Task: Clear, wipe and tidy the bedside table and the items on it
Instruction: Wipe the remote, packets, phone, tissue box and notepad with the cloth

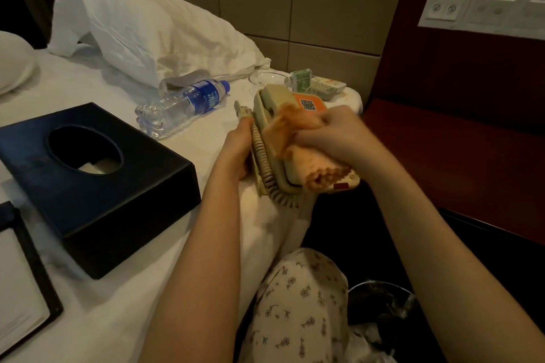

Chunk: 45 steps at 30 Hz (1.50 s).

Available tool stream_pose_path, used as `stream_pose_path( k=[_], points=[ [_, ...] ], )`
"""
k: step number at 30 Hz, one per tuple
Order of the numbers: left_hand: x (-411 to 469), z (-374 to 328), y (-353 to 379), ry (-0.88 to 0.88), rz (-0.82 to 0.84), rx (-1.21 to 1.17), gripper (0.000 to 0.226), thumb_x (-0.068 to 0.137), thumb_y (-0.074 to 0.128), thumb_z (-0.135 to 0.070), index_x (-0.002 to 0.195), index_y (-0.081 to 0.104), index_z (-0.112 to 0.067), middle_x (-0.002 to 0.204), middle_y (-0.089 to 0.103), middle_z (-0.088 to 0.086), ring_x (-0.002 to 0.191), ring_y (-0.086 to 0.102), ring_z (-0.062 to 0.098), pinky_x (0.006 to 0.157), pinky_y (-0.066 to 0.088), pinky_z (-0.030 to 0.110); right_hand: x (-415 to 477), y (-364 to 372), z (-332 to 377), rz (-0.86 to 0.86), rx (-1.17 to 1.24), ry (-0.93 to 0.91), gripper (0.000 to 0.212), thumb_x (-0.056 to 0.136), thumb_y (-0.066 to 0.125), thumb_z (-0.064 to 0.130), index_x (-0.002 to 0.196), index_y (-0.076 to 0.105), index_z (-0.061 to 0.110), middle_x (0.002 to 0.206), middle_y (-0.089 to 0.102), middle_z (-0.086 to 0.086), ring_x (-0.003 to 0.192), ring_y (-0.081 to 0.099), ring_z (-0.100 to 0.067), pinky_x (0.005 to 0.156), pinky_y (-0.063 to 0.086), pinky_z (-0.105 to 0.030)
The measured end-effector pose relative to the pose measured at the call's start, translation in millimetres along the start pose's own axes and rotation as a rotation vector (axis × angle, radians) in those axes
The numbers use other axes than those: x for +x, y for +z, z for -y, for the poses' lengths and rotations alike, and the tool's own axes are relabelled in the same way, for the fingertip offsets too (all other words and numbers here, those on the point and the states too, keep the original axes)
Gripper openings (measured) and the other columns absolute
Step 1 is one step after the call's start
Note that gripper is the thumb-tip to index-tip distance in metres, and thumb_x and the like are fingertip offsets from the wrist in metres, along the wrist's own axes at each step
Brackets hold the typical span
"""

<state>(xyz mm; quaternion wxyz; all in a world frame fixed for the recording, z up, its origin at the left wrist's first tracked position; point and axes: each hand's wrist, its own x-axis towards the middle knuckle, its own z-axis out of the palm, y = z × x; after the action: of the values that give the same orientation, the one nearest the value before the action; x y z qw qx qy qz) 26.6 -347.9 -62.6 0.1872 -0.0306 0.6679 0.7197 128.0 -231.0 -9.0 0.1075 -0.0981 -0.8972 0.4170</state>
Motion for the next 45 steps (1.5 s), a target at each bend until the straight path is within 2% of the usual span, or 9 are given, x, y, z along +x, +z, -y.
stream_pose_path(
  k=[3, 7, 11, 14, 19, 27, 32, 41, 45],
  points=[
    [4.4, -0.1, 2.0, 0.057, -0.001, -0.020, 0.041, 0.098, 0.033, -0.042, 0.101, 0.058, -0.010, 0.089, 0.064, 0.010, 0.076, 0.061, 0.022, 0.067, 0.051, 0.030, 3.9, -15.8, -39.8, -0.255, 0.410, 0.215, 0.009, 0.079, 0.070, 0.018, 0.074, 0.064, 0.016, 0.076, 0.064, 0.000, 0.071, 0.060, -0.010, 0.062, 0.046, -0.023],
    [11.3, 4.9, 2.1, 0.082, -0.009, -0.015, 0.042, 0.097, 0.035, -0.040, 0.109, 0.058, -0.007, 0.088, 0.063, 0.011, 0.084, 0.061, 0.026, 0.076, 0.052, 0.034, 17.0, 0.1, -71.8, -0.273, 0.590, 0.368, 0.004, 0.082, 0.067, 0.017, 0.082, 0.064, 0.014, 0.081, 0.063, 0.000, 0.074, 0.059, -0.010, 0.062, 0.047, -0.022],
    [11.1, 4.9, 5.0, 0.088, -0.033, -0.027, 0.036, 0.097, 0.035, -0.039, 0.090, 0.058, -0.012, 0.082, 0.063, 0.009, 0.083, 0.061, 0.025, 0.081, 0.051, 0.036, 21.7, -2.4, -78.8, -0.191, 0.655, 0.333, 0.017, 0.085, 0.065, 0.020, 0.101, 0.059, 0.022, 0.090, 0.061, 0.005, 0.081, 0.058, -0.009, 0.066, 0.046, -0.021],
    [10.6, 4.7, 7.9, 0.105, -0.060, -0.026, 0.035, 0.098, 0.035, -0.039, 0.089, 0.057, -0.013, 0.081, 0.062, 0.008, 0.077, 0.060, 0.021, 0.077, 0.050, 0.034, 20.8, -4.6, -74.9, -0.102, 0.629, 0.315, 0.022, 0.085, 0.064, 0.019, 0.105, 0.056, 0.025, 0.093, 0.060, 0.008, 0.086, 0.058, -0.009, 0.069, 0.047, -0.023],
    [-11.3, 2.0, 14.0, 0.118, -0.027, 0.009, 0.037, 0.098, 0.035, -0.040, 0.084, 0.058, -0.014, 0.080, 0.063, 0.008, 0.077, 0.060, 0.022, 0.077, 0.051, 0.032, -7.3, -4.9, -79.2, -0.238, 0.617, 0.251, 0.008, 0.085, 0.063, 0.019, 0.083, 0.060, 0.026, 0.087, 0.062, 0.007, 0.084, 0.059, -0.009, 0.068, 0.046, -0.023],
    [-75.3, 28.1, 63.3, 0.053, 0.308, -0.198, 0.038, 0.095, 0.038, -0.042, 0.081, 0.062, -0.016, 0.060, 0.067, 0.001, 0.058, 0.065, 0.014, 0.052, 0.052, 0.021, -79.0, -58.5, -101.4, -0.358, 0.496, 0.241, 0.008, 0.085, 0.063, 0.020, 0.080, 0.061, 0.027, 0.084, 0.064, 0.007, 0.078, 0.060, -0.008, 0.069, 0.047, -0.027],
    [-95.9, 69.6, 83.3, -0.116, 0.517, -0.349, 0.036, 0.091, 0.047, -0.040, 0.088, 0.066, -0.010, 0.067, 0.069, 0.007, 0.060, 0.068, 0.019, 0.056, 0.056, 0.028, -120.0, -67.3, -130.6, -0.386, 0.533, 0.380, 0.003, 0.087, 0.062, 0.019, 0.087, 0.062, 0.022, 0.088, 0.065, 0.002, 0.077, 0.062, -0.011, 0.064, 0.048, -0.027],
    [-101.0, 108.3, 81.4, -0.169, 0.584, -0.546, 0.035, 0.087, 0.036, -0.026, 0.084, 0.065, -0.007, 0.067, 0.066, 0.009, 0.058, 0.064, 0.023, 0.058, 0.056, 0.031, -142.8, -69.1, -138.3, -0.435, 0.427, 0.310, 0.007, 0.088, 0.060, 0.017, 0.084, 0.063, 0.022, 0.082, 0.067, 0.005, 0.077, 0.064, -0.011, 0.066, 0.049, -0.026],
    [-103.5, 107.2, 83.1, -0.127, 0.518, -0.552, 0.036, 0.089, 0.033, -0.024, 0.079, 0.064, -0.008, 0.060, 0.063, 0.008, 0.050, 0.062, 0.020, 0.052, 0.055, 0.027, -116.3, -76.3, -115.1, -0.663, 0.114, 0.152, 0.014, 0.089, 0.057, 0.029, 0.093, 0.063, 0.017, 0.088, 0.065, 0.005, 0.085, 0.061, -0.012, 0.077, 0.049, -0.034]
  ],
)
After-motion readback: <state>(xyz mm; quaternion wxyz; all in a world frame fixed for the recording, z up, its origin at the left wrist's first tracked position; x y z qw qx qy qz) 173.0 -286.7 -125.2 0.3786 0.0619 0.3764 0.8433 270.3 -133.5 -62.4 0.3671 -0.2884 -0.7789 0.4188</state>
